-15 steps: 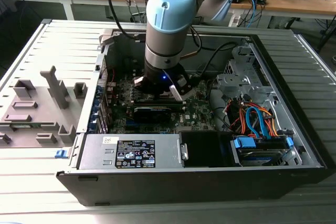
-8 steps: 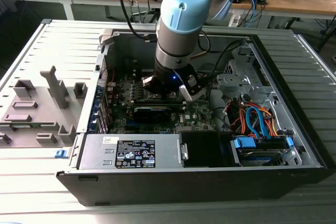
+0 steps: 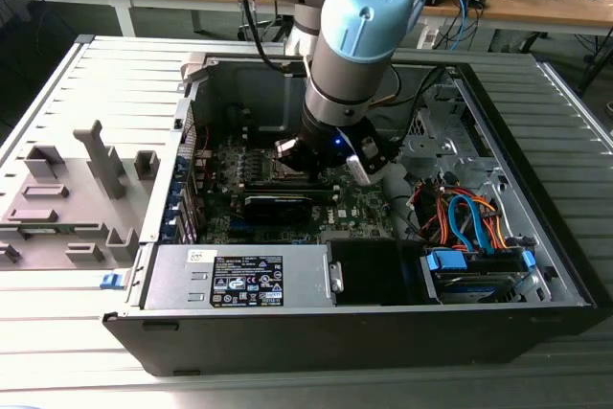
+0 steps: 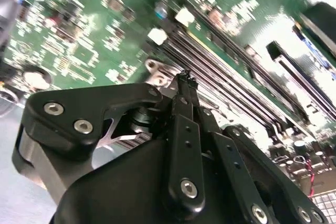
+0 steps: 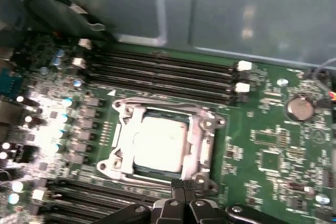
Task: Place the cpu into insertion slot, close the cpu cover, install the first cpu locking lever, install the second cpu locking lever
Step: 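Install the second cpu locking lever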
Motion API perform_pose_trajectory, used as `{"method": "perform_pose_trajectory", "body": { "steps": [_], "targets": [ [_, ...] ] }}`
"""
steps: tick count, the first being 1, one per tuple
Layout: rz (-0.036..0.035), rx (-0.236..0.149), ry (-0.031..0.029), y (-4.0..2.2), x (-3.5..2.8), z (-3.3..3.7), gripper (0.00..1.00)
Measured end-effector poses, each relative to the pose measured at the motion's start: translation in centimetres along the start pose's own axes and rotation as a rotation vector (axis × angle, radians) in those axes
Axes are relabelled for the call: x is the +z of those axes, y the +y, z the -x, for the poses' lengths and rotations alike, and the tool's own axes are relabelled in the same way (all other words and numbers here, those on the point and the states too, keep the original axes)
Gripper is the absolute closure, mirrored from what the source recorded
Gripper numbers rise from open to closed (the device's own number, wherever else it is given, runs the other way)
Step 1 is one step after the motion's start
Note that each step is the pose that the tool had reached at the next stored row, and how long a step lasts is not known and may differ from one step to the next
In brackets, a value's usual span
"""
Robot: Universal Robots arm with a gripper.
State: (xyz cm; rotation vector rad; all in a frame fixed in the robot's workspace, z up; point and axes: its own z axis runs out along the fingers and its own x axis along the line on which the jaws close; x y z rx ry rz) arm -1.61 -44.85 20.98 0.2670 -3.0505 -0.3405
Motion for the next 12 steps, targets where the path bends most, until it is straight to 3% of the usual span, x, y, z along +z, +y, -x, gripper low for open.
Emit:
{"method": "perform_pose_trajectory", "body": {
  "steps": [1,4,5,6,12],
  "targets": [
    [0.0002,0.000,0.0010,-0.04,-0.07,0.58,0.89],
    [-0.0002,0.000,0.0012,0.45,-1.22,0.75,0.89],
    [-0.0003,0.000,0.0010,0.81,-2.25,0.72,0.89],
    [-0.0006,0.000,0.0004,1.00,-2.68,0.67,0.89],
    [-0.0039,-0.002,-0.0079,2.01,-3.02,0.12,0.89]
  ]
}}
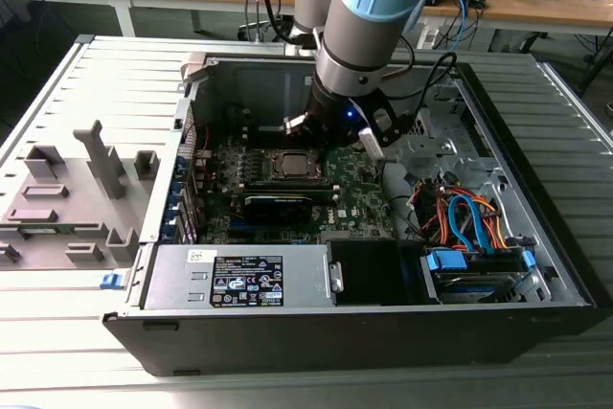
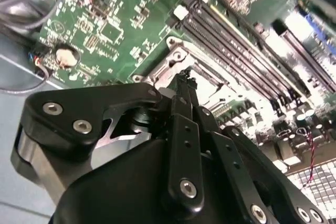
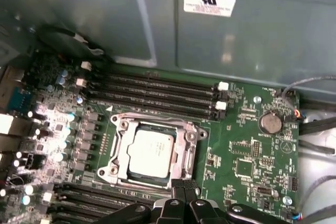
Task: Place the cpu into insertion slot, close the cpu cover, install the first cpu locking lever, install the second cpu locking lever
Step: 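Install the second cpu locking lever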
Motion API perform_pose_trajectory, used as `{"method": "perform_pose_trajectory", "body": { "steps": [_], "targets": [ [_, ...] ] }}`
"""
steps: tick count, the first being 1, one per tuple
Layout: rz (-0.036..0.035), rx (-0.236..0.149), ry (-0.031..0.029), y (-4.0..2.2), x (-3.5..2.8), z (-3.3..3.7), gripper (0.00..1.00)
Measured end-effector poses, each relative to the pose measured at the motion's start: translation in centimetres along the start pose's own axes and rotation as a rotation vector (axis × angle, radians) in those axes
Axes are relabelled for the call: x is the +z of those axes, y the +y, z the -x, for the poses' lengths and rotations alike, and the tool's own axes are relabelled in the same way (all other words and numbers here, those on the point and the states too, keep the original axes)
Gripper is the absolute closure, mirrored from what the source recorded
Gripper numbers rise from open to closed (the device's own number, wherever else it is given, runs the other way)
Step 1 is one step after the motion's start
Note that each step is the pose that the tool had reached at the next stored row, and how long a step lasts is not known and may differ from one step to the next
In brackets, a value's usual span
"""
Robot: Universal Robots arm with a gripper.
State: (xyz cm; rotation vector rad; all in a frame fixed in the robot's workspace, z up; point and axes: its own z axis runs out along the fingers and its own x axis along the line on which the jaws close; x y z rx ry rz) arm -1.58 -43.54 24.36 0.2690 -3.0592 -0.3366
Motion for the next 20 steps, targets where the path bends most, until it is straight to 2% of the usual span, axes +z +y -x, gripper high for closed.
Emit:
{"method": "perform_pose_trajectory", "body": {
  "steps": [1,3,4,5,6,7,8,9,11,12,13,16,17,18,20],
  "targets": [
    [-0.0013,0.000,-0.0016,0.12,-0.04,-0.09,0.89],
    [-0.0191,0.000,-0.0013,0.33,-0.24,-0.12,0.89],
    [-0.0447,0.002,0.0025,0.48,-0.32,-0.11,0.89],
    [-0.0667,0.003,0.0063,0.61,-0.32,-0.09,0.89],
    [-0.0849,0.005,0.0094,0.76,-0.29,-0.06,0.89],
    [-0.1199,0.007,0.0153,1.10,-0.21,0.00,0.89],
    [-0.1439,0.009,0.0193,1.39,-0.14,0.06,0.89],
    [-0.1575,0.010,0.0217,1.57,-0.11,0.09,0.89],
    [-0.2033,0.013,0.0295,2.22,0.04,0.21,0.89],
    [-0.2180,0.014,0.0320,2.48,0.09,0.26,0.89],
    [-0.2498,0.016,0.0374,3.13,0.24,0.38,0.89],
    [-0.3076,0.020,0.0472,4.01,0.34,0.54,0.89],
    [-0.3174,0.021,0.0489,4.12,0.24,0.55,0.89],
    [-0.3261,0.022,0.0505,4.26,-0.12,0.54,0.89],
    [-0.3287,0.021,0.0509,4.41,-0.66,0.54,0.89]
  ]
}}
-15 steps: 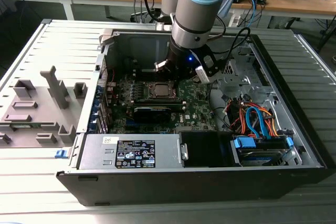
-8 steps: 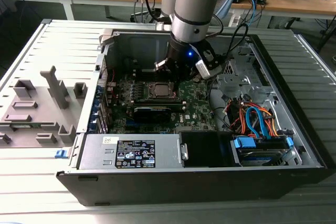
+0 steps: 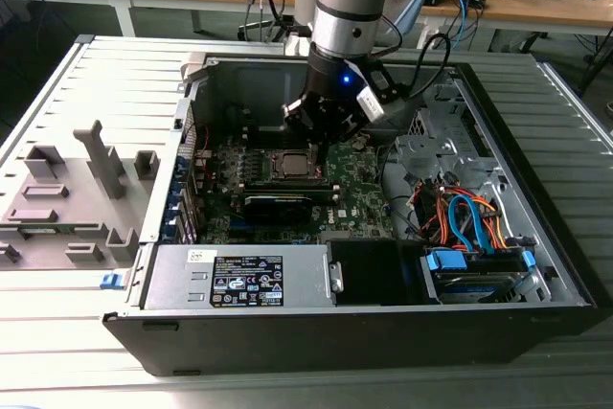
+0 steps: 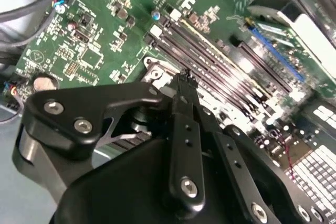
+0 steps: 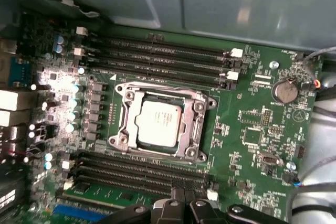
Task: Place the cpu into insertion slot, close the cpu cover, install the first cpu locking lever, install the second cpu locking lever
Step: 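Install the second cpu locking lever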
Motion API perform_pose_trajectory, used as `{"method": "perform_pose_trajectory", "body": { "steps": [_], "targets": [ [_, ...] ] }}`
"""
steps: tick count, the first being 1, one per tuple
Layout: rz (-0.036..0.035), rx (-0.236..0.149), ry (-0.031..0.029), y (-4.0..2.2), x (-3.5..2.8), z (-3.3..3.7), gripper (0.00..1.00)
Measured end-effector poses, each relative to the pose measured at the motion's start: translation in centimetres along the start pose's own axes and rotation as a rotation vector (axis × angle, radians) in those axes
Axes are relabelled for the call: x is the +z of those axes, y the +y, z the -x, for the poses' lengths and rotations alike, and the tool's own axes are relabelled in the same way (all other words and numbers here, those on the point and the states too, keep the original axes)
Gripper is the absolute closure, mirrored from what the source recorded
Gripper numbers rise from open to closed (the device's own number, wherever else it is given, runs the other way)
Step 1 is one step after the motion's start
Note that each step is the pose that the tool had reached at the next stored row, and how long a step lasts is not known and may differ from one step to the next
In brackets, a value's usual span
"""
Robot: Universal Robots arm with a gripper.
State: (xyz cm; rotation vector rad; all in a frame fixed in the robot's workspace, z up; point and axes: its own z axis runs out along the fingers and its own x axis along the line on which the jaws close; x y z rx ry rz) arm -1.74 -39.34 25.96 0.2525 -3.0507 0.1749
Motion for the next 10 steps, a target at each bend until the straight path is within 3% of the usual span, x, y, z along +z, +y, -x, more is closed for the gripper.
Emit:
{"method": "perform_pose_trajectory", "body": {
  "steps": [1,10],
  "targets": [
    [-0.0013,0.000,0.0002,-0.03,-0.39,-0.03,0.89],
    [-0.0020,0.000,0.0004,-0.03,-0.40,-0.04,0.89]
  ]
}}
